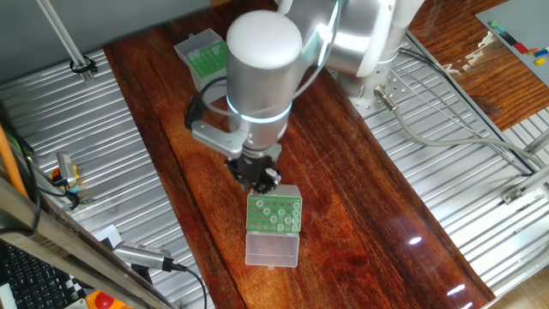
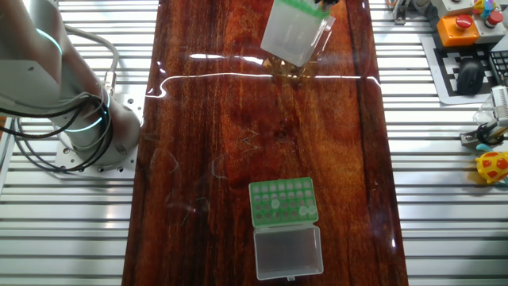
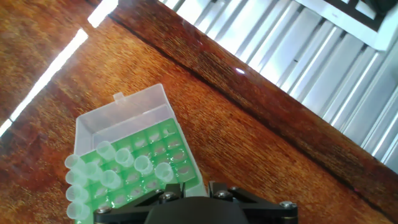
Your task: Transfer all large pipette tips from one holder to another
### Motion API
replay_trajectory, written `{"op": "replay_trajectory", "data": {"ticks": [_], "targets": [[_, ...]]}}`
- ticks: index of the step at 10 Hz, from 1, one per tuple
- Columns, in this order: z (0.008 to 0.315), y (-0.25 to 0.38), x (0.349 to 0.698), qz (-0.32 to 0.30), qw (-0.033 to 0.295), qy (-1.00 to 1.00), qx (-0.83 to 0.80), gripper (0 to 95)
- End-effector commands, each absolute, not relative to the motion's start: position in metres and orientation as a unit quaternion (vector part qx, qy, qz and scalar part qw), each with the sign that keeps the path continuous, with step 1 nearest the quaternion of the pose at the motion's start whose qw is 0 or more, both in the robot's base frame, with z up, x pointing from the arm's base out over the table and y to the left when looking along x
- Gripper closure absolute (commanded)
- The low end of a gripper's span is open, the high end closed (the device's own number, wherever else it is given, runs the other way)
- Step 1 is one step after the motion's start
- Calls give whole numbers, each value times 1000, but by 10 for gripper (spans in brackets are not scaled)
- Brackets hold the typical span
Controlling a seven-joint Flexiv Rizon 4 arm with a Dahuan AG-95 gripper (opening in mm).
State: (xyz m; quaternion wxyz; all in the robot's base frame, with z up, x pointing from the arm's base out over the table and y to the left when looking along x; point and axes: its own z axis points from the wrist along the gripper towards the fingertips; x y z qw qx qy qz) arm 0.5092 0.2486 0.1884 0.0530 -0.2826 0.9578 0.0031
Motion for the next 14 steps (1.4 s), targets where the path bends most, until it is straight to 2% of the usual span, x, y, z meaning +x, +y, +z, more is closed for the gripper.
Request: {"op": "replay_trajectory", "data": {"ticks": [1, 14], "targets": [[186, 258, 511, 3, 53, 961, -271, 760], [163, 272, 509, -2, 59, 960, -272, 760]]}}
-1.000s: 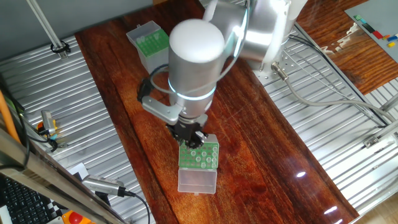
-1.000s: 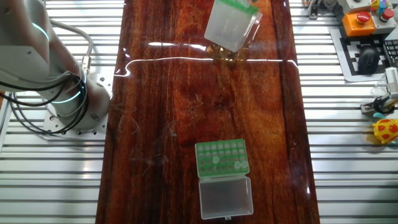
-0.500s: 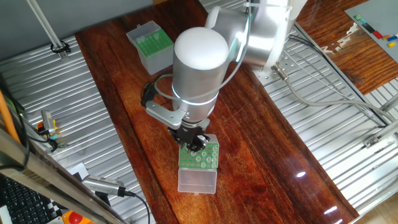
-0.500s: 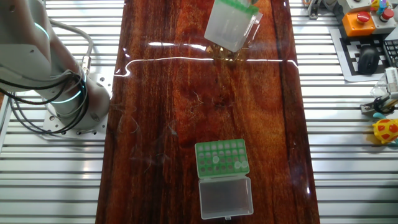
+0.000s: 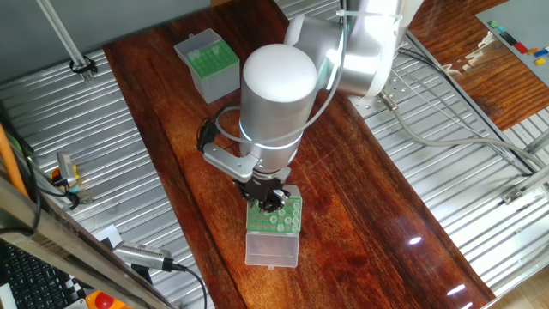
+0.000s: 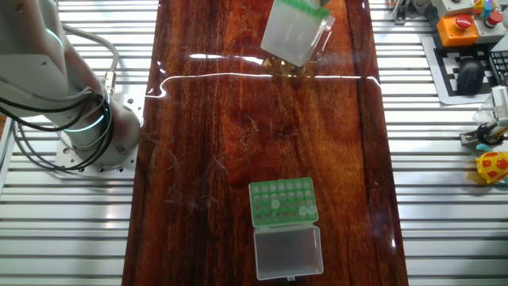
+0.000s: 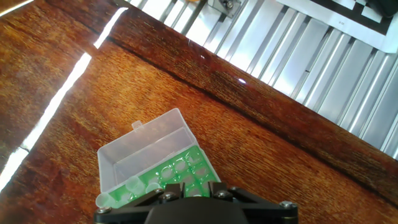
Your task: Transfer all large pipette tips from one holder to another
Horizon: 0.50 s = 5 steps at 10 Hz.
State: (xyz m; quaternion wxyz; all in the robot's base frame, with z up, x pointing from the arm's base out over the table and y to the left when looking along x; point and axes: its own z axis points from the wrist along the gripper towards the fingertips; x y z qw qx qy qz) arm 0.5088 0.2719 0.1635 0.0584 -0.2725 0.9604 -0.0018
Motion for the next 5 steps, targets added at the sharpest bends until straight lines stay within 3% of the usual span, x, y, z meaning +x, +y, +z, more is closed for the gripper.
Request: {"op": "replay_trajectory", "data": {"ticks": [1, 5], "targets": [[163, 271, 509, -4, 58, 961, -272, 950], [161, 270, 507, -4, 57, 959, -277, 950]]}}
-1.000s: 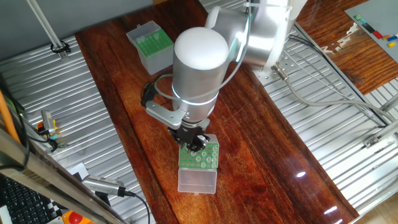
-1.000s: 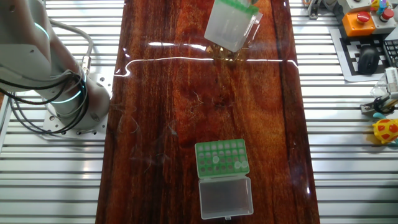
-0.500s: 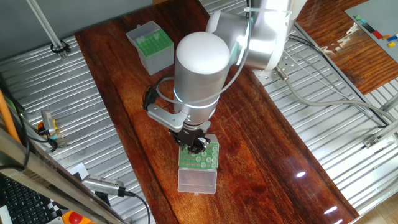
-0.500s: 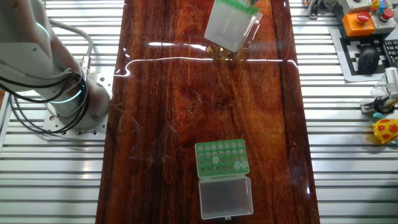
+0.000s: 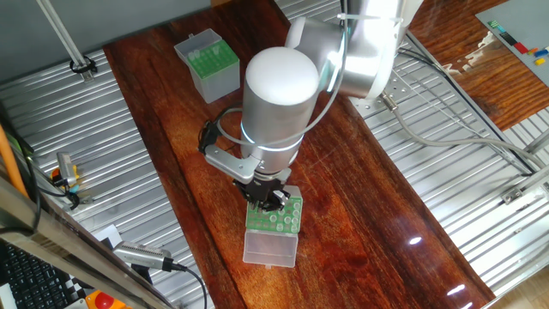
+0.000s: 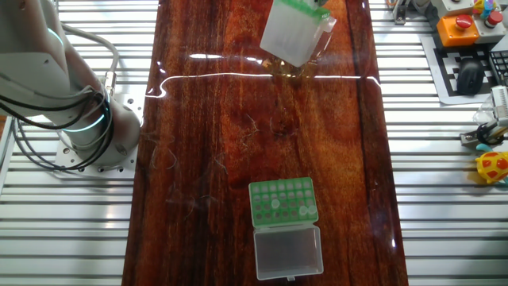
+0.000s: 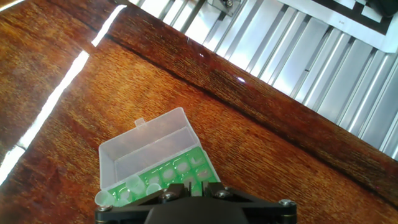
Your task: Transfer all large pipette tips from one holder to another
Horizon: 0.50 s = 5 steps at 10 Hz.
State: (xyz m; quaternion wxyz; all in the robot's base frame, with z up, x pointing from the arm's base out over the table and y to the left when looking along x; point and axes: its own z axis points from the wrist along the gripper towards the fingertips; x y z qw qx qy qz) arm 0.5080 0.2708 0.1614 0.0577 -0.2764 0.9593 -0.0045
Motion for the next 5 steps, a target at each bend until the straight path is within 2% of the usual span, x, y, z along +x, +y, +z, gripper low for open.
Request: {"op": "replay_trajectory", "data": {"ticks": [1, 5], "targets": [[163, 270, 507, -3, 58, 959, -278, 950], [171, 264, 503, 2, 59, 958, -281, 950]]}}
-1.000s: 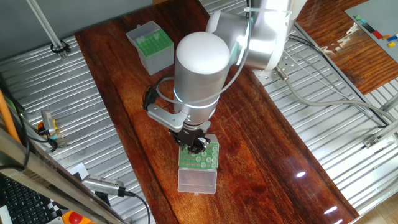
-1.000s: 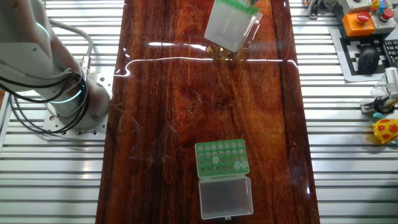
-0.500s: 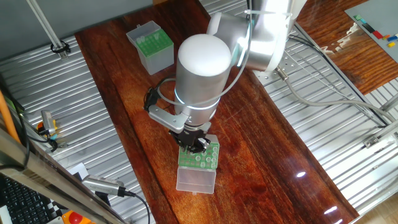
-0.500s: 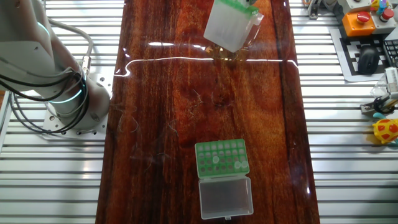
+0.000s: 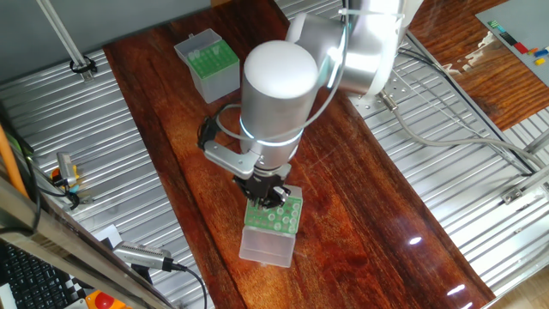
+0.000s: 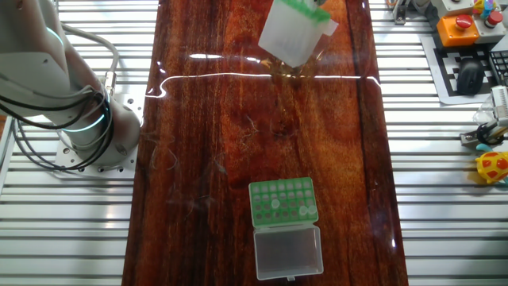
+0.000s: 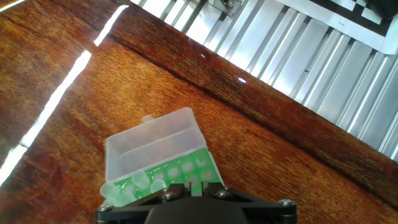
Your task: Transfer all large pipette tips from one holder to another
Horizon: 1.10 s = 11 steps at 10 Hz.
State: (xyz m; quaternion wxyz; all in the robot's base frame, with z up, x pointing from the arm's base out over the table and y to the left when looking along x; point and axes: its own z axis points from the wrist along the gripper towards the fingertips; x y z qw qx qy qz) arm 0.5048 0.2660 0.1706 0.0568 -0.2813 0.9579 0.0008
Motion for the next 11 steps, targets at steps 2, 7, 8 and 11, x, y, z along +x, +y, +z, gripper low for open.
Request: {"op": "replay_trajectory", "data": {"ticks": [2, 7, 8, 11], "targets": [[171, 258, 496, 7, 67, 957, -281, 950], [174, 244, 479, 17, 76, 957, -281, 950], [174, 241, 475, 19, 78, 956, -281, 950], [174, 228, 461, 25, 86, 954, -287, 950]]}}
